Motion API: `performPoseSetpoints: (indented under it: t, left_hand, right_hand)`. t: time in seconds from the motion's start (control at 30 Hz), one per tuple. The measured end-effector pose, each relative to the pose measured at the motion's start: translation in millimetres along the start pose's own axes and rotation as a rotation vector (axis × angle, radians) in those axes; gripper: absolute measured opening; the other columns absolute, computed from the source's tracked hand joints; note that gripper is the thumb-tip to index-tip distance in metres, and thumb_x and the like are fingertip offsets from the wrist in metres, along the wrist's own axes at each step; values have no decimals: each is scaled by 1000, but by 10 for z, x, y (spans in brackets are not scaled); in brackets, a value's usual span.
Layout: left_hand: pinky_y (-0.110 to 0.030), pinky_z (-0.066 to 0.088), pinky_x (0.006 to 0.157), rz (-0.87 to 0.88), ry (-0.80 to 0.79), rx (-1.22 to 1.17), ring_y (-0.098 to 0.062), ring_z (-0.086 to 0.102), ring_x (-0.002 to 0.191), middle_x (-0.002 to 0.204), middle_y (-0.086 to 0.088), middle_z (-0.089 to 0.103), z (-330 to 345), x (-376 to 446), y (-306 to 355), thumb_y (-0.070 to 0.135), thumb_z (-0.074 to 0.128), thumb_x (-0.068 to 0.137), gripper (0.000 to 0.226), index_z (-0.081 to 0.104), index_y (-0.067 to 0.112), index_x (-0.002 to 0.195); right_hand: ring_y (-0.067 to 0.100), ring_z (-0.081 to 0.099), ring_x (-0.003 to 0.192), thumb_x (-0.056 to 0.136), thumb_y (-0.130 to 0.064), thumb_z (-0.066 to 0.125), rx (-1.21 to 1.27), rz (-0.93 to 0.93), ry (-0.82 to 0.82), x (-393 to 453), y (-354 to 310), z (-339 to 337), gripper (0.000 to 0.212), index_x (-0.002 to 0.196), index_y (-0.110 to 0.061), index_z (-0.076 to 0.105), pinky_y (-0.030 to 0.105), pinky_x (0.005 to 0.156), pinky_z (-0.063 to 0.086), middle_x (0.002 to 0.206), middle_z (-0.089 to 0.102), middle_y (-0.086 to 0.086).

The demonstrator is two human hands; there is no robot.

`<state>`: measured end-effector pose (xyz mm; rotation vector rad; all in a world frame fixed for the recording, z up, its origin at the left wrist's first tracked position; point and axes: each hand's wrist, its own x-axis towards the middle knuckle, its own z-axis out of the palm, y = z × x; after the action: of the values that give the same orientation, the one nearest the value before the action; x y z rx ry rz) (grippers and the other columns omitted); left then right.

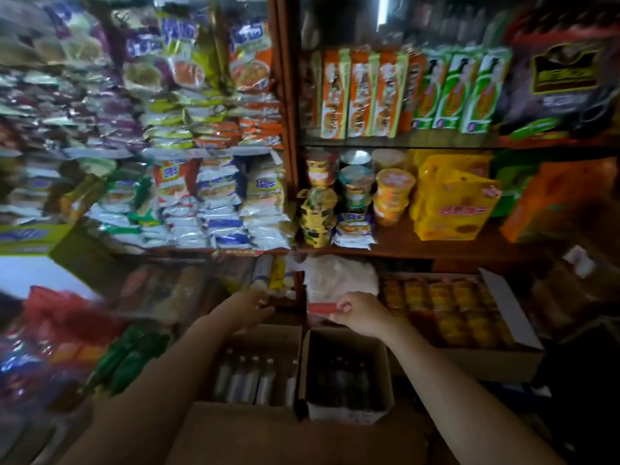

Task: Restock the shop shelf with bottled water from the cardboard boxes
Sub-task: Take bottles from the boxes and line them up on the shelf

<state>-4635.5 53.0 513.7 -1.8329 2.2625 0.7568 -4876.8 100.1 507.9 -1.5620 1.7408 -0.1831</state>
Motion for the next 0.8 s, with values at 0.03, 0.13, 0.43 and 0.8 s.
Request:
performPoseSetpoints:
  t: [0.03,0.13,0.43,0.8]
  left_hand:
    - [-27,43,93,-51,-6,-33,-25,57,115,121,-12,64,39,59,-152,35,54,93,37,62,8,119]
    - [-28,43,88,-165,-50,-105,-26,58,113,116,-10,65,149,258,-533,33,52,94,35,65,8,113]
    - [-27,45,91,-340,-275,-338,-21,57,114,126,-6,61,540,1025,-1223,40,58,91,45,58,11,125]
    - [-38,48,96,-364,-477,-555,-23,58,108,112,-6,62,1551,2572,-2205,33,60,90,29,63,14,112]
  right_hand:
    - [20,59,108,87,-42,63,14,-9,-32,168,-56,101,41,116,-13,62,34,94,49,119,62,4]
    - [24,60,106,89,-43,61,22,-13,-139,626,-203,387,43,117,-10,60,39,95,49,120,62,12]
    - [7,50,78,88,-40,63,180,140,-359,1716,-294,1252,18,91,-23,57,24,71,40,95,55,2]
    - [11,56,81,87,-29,66,471,550,-269,2869,42,2890,16,84,-22,52,19,63,42,79,49,-10]
